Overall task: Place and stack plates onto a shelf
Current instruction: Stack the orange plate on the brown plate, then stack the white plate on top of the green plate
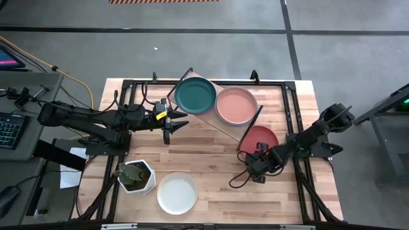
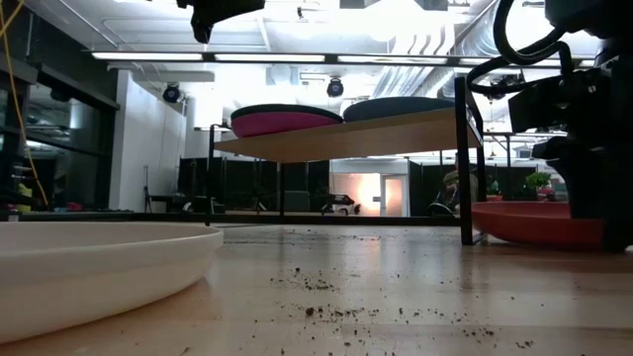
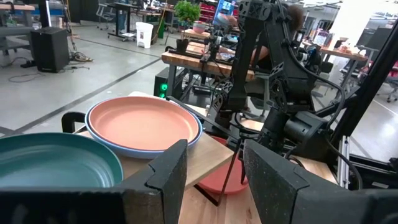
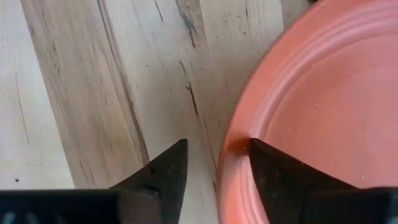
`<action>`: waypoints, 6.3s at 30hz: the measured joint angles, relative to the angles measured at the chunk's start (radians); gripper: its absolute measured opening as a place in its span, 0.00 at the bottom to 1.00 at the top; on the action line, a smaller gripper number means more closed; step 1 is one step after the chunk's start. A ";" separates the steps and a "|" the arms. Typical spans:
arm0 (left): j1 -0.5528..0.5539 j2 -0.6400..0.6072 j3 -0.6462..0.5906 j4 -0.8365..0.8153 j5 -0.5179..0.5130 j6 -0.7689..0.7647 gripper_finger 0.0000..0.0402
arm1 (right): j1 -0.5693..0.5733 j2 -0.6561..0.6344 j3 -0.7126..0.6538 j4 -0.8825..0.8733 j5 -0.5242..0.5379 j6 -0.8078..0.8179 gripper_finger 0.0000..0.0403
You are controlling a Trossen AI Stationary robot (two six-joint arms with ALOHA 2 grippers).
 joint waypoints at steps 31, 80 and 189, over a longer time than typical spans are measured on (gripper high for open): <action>0.000 0.000 0.000 -0.002 0.000 -0.001 0.37 | 0.063 -0.154 -0.001 -0.044 -0.143 0.045 0.00; 0.002 0.000 0.000 -0.003 -0.012 0.000 0.37 | -0.261 -0.090 0.742 -0.584 0.404 -0.687 0.00; 0.001 0.000 0.000 -0.007 -0.011 -0.072 0.37 | -1.258 -0.256 0.533 -0.154 -0.367 -0.519 0.00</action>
